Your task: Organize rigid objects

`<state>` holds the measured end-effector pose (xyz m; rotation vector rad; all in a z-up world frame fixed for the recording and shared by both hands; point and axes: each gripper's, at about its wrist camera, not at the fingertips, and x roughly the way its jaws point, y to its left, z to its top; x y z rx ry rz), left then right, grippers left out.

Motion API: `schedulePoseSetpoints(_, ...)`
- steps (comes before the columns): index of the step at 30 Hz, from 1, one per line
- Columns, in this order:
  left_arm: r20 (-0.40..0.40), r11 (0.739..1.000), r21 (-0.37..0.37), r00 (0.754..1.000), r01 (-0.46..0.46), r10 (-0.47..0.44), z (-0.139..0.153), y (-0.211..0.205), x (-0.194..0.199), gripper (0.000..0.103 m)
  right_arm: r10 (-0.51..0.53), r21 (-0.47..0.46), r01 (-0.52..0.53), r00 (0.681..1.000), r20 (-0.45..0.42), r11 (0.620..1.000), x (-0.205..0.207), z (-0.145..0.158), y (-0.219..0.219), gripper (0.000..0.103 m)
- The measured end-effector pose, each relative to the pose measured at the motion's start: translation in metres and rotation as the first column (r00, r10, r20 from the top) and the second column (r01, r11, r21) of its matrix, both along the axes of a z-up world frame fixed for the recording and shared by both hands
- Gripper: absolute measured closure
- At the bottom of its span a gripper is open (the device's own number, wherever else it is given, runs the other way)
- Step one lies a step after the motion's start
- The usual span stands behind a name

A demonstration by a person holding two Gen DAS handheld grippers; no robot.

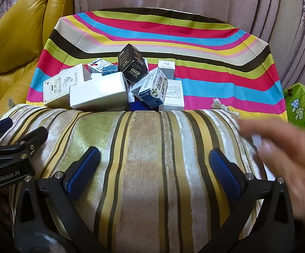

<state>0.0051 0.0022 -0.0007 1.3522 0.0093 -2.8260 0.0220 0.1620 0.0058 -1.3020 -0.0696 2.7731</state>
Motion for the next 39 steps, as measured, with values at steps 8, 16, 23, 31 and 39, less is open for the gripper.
schedulePoseSetpoints(8, 0.017, 1.0, -0.014, 1.0, 0.016, -0.016, -0.002, 0.001, 0.0, 0.0, -0.005, -0.007, 0.005, 1.0, 0.01, 1.0, 0.003, -0.004, -0.001, 0.0)
schedulePoseSetpoints(16, 0.04, 0.999, -0.023, 0.999, 0.026, -0.025, -0.005, 0.004, -0.001, 0.0, -0.021, -0.017, 0.022, 0.998, 0.051, 1.0, 0.002, -0.009, 0.0, 0.0)
schedulePoseSetpoints(23, 0.022, 0.997, 0.076, 1.0, 0.015, -0.017, -0.015, -0.008, 0.0, 0.0, -0.024, -0.014, 0.024, 0.998, 0.057, 1.0, 0.0, -0.01, 0.0, 0.0)
schedulePoseSetpoints(31, -0.016, 0.996, 0.087, 1.0, 0.008, -0.007, -0.02, -0.008, 0.005, 0.0, -0.02, -0.018, 0.021, 0.999, 0.048, 1.0, 0.002, -0.01, 0.0, 0.0)
schedulePoseSetpoints(39, -0.014, 0.995, 0.102, 1.0, 0.019, -0.017, -0.005, -0.012, 0.005, 0.0, -0.015, -0.02, 0.016, 1.0, 0.025, 1.0, 0.004, -0.006, 0.001, 0.0)
